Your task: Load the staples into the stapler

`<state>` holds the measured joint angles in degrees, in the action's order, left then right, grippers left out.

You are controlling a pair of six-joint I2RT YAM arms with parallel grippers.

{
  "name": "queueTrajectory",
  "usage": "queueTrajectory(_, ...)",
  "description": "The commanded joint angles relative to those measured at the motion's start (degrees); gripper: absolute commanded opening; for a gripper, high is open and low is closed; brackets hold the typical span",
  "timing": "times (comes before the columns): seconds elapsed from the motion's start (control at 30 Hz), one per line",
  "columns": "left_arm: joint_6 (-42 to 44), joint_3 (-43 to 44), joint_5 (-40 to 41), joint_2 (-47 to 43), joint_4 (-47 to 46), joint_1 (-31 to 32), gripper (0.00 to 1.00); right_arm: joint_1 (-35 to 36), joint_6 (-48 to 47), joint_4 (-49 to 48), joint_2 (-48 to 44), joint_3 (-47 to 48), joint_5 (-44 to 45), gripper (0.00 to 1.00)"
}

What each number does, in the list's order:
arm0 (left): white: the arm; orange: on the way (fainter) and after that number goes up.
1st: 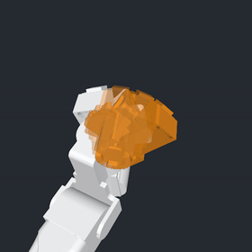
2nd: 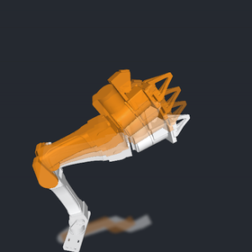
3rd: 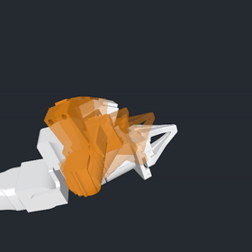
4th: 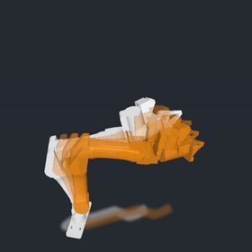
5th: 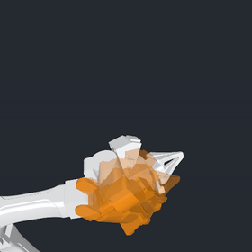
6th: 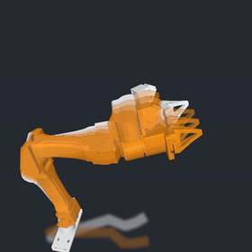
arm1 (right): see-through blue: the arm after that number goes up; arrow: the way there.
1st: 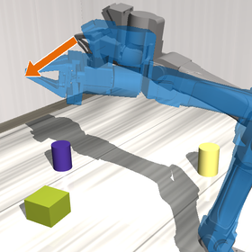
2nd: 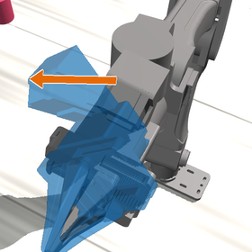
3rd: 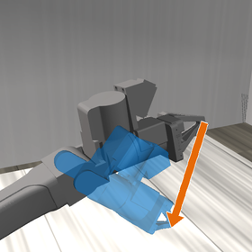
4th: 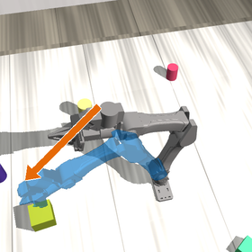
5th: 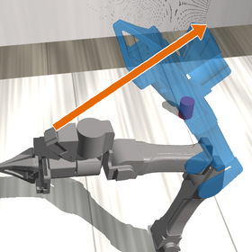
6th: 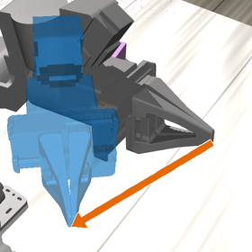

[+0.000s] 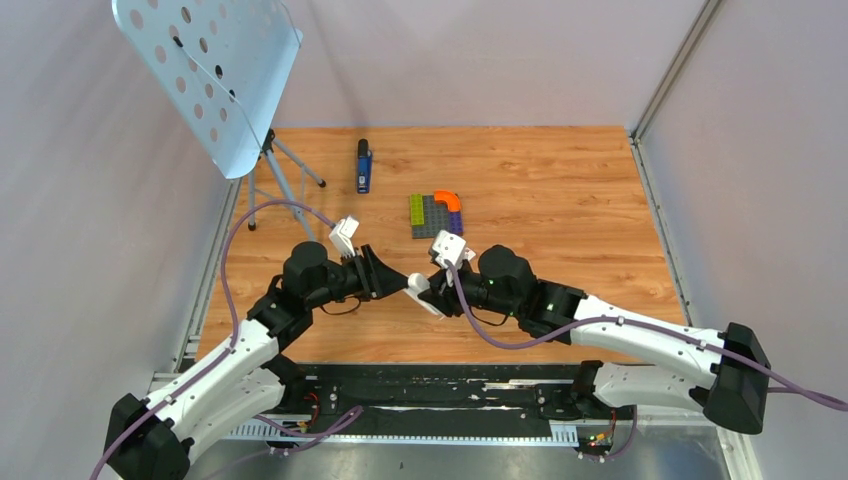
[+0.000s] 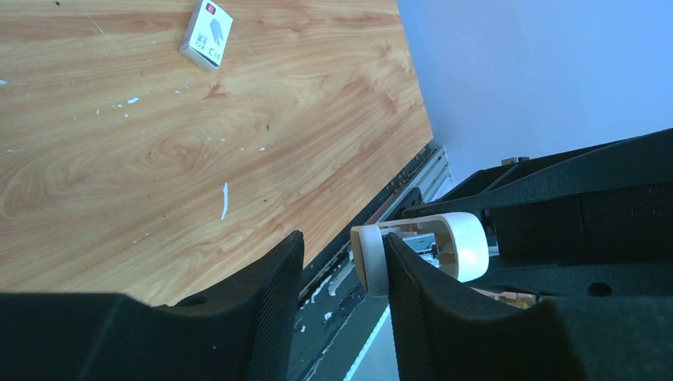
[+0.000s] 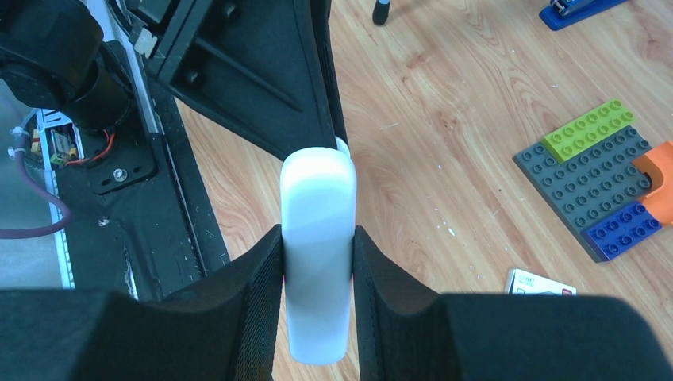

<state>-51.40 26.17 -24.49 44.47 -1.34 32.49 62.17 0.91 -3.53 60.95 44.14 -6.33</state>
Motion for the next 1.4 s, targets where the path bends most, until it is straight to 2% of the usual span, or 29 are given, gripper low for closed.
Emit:
queueTrajectory(0.0, -2.1, -2.0, -1.7, -0.5, -4.2, 0.4, 0.43, 1.6, -0.6, -3.6, 0.6, 1.7, 0.9, 0.09)
queueTrajectory(0.07, -3.8, -2.8, -2.2, -0.6, -5.8, 0.4, 0.38, 1.7, -0.6, -4.2, 1.0, 1.4, 1.3, 0.09)
queueTrajectory(0.17, -5.6, -3.8, -2.8, -1.0, -8.4, 0.4, 0.25, 1.8, -0.7, -4.6, 1.2, 0.6, 1.5, 0.12)
queueTrajectory(0.2, -5.8, -4.0, -2.7, -1.3, -8.8, 0.4, 0.20, 1.7, -0.6, -4.5, 1.2, 0.3, 1.6, 0.16)
queueTrajectory(0.27, -5.1, -4.0, -2.3, -1.7, -8.8, 0.4, 0.10, 1.8, -0.7, -3.7, 1.2, 0.1, 1.8, 0.32)
queueTrajectory(0.33, -3.5, -3.8, -1.2, -2.3, -7.6, 0.4, 0.00, 1.8, -0.6, -2.9, 1.1, 0.3, 2.1, 0.44)
queueTrajectory(0.43, -0.9, -3.4, 0.3, -2.8, -5.2, 0.4, 0.00, 1.8, -0.6, -2.4, 1.2, 0.8, 1.8, 0.57)
queueTrajectory(0.5, 0.9, -3.1, 1.0, -2.6, -3.9, 0.4, 0.00, 1.8, -0.6, -1.6, 1.9, 1.9, 1.2, 0.59)
queueTrajectory(0.7, 5.5, -1.4, 3.0, -1.8, 0.7, 0.4, 0.00, 1.8, -0.6, 1.1, 5.9, 6.0, 1.2, 0.57)
queueTrajectory(0.87, 5.5, -0.9, 2.7, -1.5, 1.1, 0.3, 0.00, 1.8, -0.7, 3.0, 10.3, 9.4, 2.1, 0.49)
queueTrajectory(1.03, 5.6, -0.4, 2.3, -1.6, 1.1, 0.4, 0.00, 1.9, -0.7, 5.1, 13.4, 11.7, 1.7, 0.45)
queueTrajectory(1.23, 5.4, 0.0, 2.4, -1.9, 2.1, 0.3, 0.00, 1.9, -0.6, 5.1, 14.0, 11.9, 1.1, 0.24)
queueTrajectory(1.37, 5.8, -0.2, 4.2, -3.0, 3.7, 0.4, 0.00, 1.9, -1.4, 5.1, 11.8, 9.8, 0.7, 0.16)
